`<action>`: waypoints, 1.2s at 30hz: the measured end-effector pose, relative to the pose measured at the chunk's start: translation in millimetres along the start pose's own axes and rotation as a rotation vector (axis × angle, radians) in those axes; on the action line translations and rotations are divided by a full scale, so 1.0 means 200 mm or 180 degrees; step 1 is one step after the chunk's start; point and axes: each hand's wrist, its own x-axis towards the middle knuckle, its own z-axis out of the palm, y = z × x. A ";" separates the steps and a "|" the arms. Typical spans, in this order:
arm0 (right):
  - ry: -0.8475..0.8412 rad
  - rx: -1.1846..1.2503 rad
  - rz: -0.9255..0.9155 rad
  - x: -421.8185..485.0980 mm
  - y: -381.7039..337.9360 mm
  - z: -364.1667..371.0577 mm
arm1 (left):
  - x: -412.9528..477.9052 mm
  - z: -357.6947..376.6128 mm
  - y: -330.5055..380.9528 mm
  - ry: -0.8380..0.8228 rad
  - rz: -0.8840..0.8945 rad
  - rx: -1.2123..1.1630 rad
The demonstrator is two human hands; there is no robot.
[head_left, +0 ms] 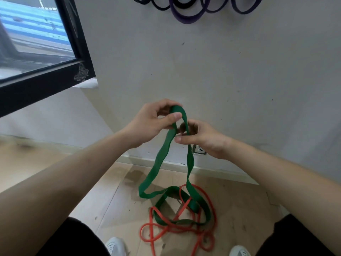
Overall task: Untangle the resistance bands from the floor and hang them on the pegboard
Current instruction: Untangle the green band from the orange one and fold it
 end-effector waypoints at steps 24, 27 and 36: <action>0.1056 -0.0406 -0.0316 -0.04 -0.12 -0.19 | -0.08 -0.06 -0.15 -0.1052 -0.0837 0.0902; 0.0914 -0.0742 -0.0154 -0.06 -0.14 -0.19 | -0.07 -0.02 -0.11 -0.1040 -0.1020 0.0373; 0.0504 -0.1622 -0.0228 -0.11 -0.15 -0.19 | -0.01 0.10 -0.09 -0.0481 -0.0642 0.0632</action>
